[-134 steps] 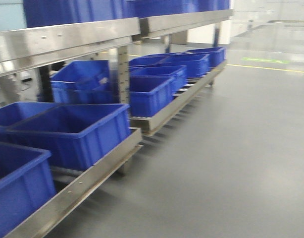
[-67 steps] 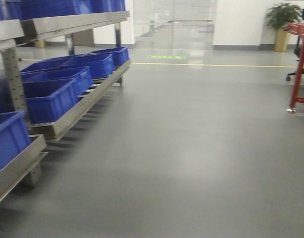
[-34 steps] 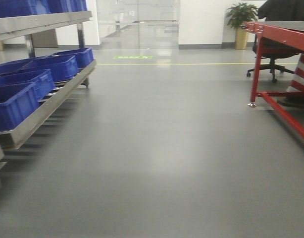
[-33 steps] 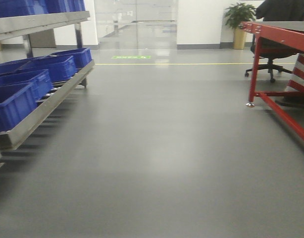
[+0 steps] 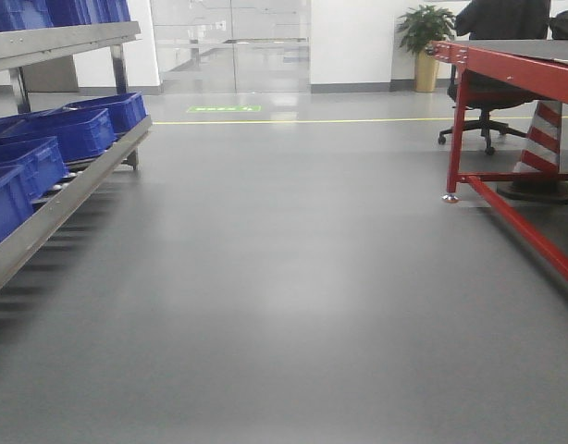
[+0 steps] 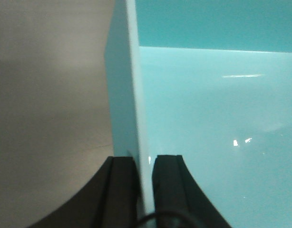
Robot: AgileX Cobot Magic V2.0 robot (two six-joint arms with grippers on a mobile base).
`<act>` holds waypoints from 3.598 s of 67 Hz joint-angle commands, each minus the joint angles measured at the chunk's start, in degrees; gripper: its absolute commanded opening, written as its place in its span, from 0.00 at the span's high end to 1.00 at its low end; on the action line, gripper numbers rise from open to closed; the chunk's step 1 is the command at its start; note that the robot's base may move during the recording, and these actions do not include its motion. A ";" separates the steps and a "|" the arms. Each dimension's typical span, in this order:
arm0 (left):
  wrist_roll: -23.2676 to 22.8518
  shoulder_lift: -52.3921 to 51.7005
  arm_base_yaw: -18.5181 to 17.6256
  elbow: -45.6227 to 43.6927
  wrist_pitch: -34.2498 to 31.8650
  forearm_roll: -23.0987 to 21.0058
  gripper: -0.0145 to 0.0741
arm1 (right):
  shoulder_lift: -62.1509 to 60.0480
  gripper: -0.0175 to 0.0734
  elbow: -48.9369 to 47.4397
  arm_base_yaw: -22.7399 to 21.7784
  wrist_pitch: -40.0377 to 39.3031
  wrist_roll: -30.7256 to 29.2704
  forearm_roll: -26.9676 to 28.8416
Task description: Move two blue bins to right shelf middle
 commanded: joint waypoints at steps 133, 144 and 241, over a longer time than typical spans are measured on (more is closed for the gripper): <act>0.38 1.34 -0.12 -0.87 -5.25 -0.16 0.96 | -0.51 0.98 -0.50 -0.31 -6.70 -1.46 -1.32; 0.38 2.06 -0.12 -0.87 -5.89 -0.16 0.96 | -0.51 0.98 -0.50 -0.31 -8.27 -1.46 -1.32; 0.38 2.78 -0.12 -0.87 -6.48 -0.16 0.96 | -0.51 0.98 -0.50 -0.31 -9.95 -1.46 -1.32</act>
